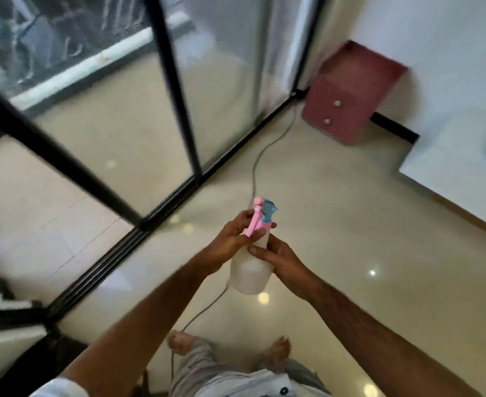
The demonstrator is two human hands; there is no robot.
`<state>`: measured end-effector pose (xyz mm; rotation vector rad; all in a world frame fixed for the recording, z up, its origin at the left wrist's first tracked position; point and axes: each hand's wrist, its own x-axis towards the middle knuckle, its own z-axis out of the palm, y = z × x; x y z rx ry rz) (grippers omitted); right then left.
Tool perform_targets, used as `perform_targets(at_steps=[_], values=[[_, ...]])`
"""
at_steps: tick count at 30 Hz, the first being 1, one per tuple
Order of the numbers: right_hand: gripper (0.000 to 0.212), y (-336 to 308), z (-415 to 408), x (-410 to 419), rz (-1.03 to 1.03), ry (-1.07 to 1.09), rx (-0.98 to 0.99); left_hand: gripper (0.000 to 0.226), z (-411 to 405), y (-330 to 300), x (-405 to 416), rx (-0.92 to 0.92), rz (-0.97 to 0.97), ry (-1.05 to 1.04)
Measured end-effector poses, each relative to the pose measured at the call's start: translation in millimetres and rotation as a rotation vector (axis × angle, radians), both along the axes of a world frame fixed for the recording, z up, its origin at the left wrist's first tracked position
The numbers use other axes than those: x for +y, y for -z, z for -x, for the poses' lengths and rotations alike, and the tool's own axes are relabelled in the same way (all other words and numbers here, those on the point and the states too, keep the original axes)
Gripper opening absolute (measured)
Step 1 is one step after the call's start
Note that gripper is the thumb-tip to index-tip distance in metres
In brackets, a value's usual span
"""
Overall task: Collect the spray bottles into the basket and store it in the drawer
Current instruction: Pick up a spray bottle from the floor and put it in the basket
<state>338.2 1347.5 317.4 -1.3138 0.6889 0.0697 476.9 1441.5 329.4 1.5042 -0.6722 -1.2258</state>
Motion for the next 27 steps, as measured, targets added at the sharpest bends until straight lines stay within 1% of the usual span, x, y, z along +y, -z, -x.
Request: perform_targets(at_steps=[3,6,7,9,12,14,15,17,19,21,24,25,27], values=[[0.038,-20.5,70.3,-60.8,0.036,0.244,-0.060,0.064,65.8,-12.9,-74.3,-0.116,-0.028,0.103],[0.061,-40.4,130.6,-119.3,0.048,0.561,-0.117,0.074,124.1,-17.1,-135.5,-0.160,-0.011,0.204],[0.063,-46.2,146.6,-138.7,0.055,0.652,-0.121,0.077,139.5,-15.9,-154.3,-0.156,-0.007,0.230],[0.056,-51.7,170.6,-172.3,0.061,0.782,-0.121,0.086,163.4,-10.7,-187.6,-0.222,0.009,0.290],[0.051,-50.6,199.6,-220.5,0.033,0.928,-0.111,0.101,192.5,-2.4,-251.5,-0.413,0.037,0.391],[0.048,-48.5,213.6,-252.1,0.004,0.993,-0.100,0.103,203.0,0.2,-296.6,-0.467,0.067,0.427],[0.046,-47.4,221.2,-270.5,0.009,1.009,-0.096,0.101,205.9,1.5,-321.1,-0.467,0.072,0.451],[0.037,-47.5,236.7,-311.1,0.048,1.022,-0.085,0.091,207.6,3.0,-370.8,-0.378,0.063,0.516],[0.030,-50.7,252.7,-352.9,0.090,1.019,-0.086,0.081,209.0,4.0,-415.8,-0.224,0.043,0.581],[0.028,-55.2,268.2,-401.5,0.094,0.996,-0.122,0.072,210.8,3.1,-466.1,-0.008,0.020,0.673],[0.036,-64.2,287.5,-468.0,0.086,0.966,-0.138,0.060,212.5,1.6,-543.1,0.342,-0.043,0.857],[0.038,-64.5,292.2,-489.9,0.091,0.982,-0.126,0.059,213.8,1.4,-570.0,0.403,-0.066,0.885],[0.043,-62.3,301.0,-531.3,0.098,1.049,-0.104,0.059,221.9,0.7,-620.9,0.398,-0.108,0.874]])
